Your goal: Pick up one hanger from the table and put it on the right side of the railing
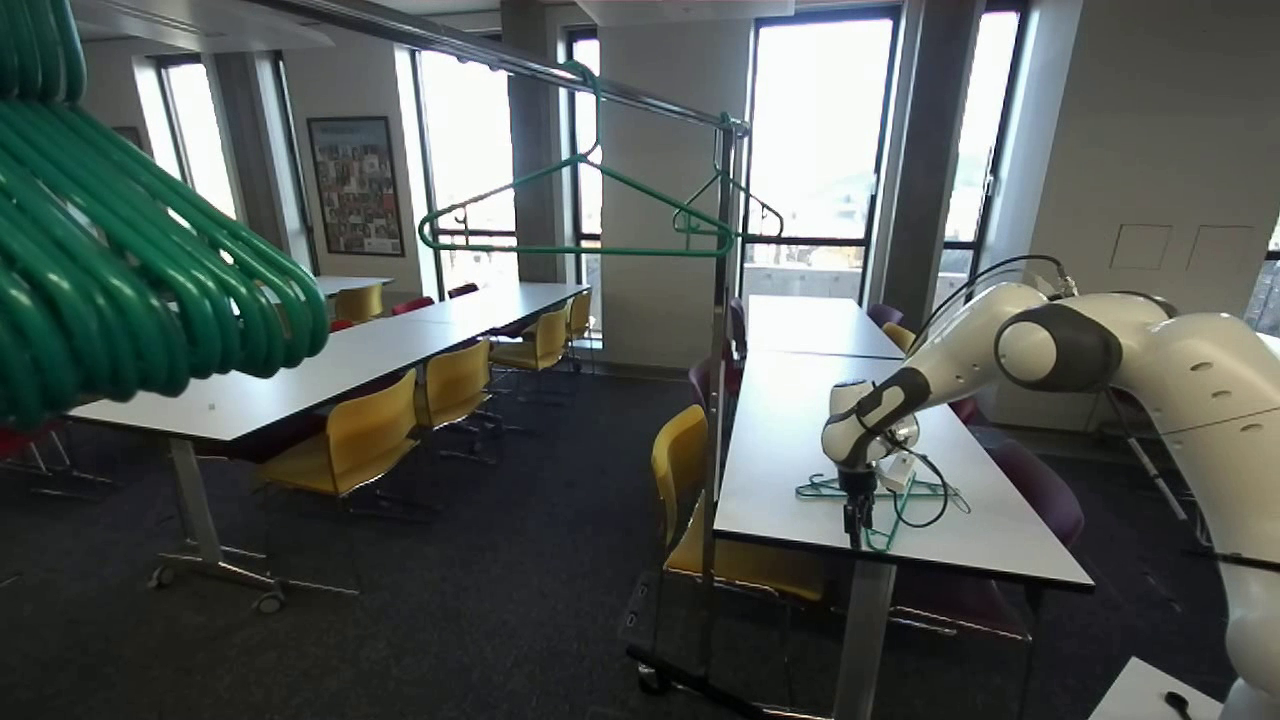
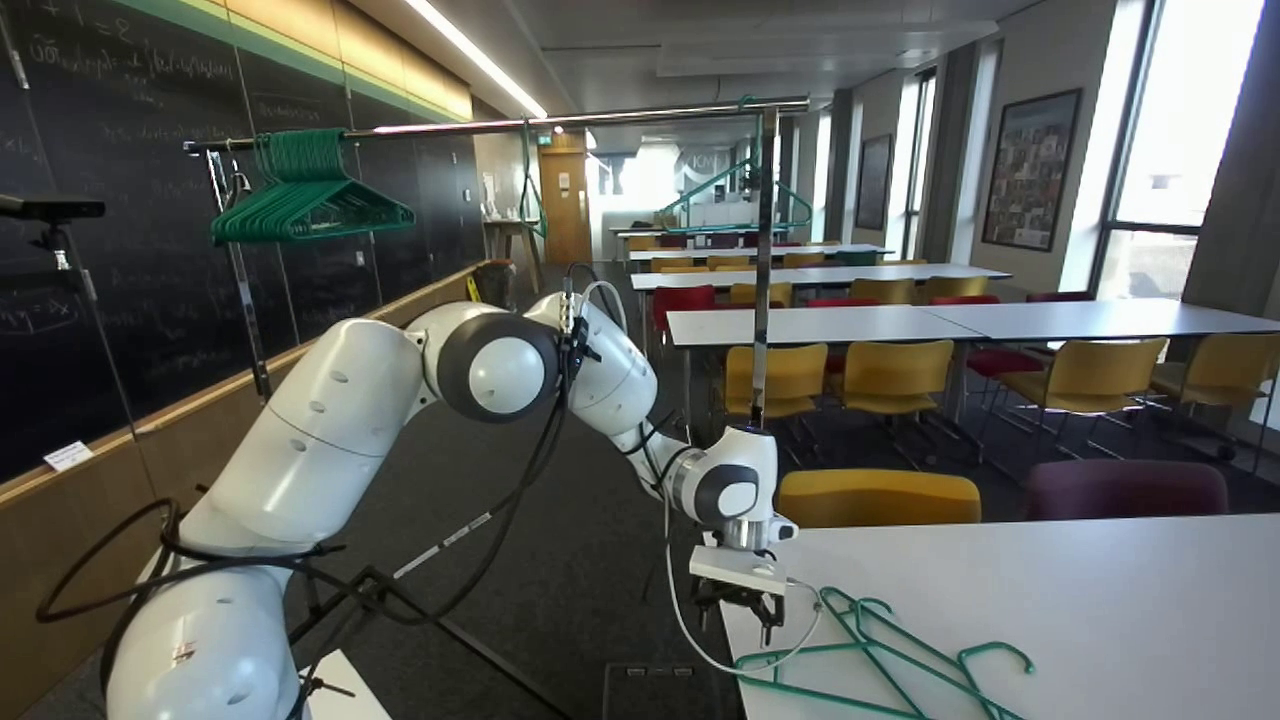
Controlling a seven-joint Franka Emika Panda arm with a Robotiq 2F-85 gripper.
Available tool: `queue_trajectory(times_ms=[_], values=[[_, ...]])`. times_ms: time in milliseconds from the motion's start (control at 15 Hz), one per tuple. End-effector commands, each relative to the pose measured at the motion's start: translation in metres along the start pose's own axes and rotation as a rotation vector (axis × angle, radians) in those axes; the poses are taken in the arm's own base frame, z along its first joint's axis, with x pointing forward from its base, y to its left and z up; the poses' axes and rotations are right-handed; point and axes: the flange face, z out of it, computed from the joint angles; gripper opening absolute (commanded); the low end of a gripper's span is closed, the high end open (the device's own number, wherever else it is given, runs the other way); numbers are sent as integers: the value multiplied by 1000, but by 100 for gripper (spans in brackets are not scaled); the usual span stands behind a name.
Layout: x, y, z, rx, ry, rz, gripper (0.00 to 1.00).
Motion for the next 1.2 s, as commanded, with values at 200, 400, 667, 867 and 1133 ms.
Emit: queue_trajectory(times_ms=[200, 400, 667, 867, 1133], values=[[5, -2, 4, 9, 1, -4, 100], [4, 0, 4, 9, 3, -2, 100], [0, -2, 10, -3, 35, -29, 100], [-4, -4, 10, -23, 74, -33, 100], [-10, -3, 13, -26, 104, -28, 100]])
